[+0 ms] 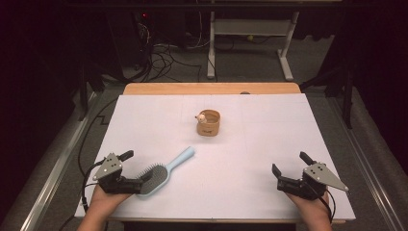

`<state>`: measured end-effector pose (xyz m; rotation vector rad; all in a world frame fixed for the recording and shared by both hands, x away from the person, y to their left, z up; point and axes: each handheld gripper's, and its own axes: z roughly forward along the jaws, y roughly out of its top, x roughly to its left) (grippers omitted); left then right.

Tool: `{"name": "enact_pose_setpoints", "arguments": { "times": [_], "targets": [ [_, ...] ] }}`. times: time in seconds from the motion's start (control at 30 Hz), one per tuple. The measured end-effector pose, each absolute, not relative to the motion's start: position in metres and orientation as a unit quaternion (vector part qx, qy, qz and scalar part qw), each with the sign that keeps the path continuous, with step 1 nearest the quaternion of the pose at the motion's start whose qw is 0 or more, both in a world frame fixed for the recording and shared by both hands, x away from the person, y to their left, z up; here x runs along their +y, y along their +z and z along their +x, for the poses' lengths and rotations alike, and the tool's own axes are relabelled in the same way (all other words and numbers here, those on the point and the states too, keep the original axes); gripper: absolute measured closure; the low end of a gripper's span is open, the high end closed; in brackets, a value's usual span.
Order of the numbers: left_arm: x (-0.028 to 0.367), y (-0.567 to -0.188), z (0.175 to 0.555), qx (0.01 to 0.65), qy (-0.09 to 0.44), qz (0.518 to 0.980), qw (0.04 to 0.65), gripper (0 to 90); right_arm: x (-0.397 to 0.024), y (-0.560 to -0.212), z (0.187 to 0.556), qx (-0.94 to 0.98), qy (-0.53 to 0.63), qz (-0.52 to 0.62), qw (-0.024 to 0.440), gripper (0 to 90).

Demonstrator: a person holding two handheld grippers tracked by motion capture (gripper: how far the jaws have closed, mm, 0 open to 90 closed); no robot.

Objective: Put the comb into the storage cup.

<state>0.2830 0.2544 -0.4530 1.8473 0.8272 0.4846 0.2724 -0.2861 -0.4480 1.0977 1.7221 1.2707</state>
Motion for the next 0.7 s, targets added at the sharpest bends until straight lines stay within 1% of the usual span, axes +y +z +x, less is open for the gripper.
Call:
{"name": "enact_pose_setpoints", "arguments": {
  "times": [0.7],
  "targets": [
    [0.238,-0.459,0.284,0.322,0.19,0.812,0.449,1.0,-0.285,-0.449,0.273,0.671,0.49,0.425,0.359,0.0]
  ]
}}
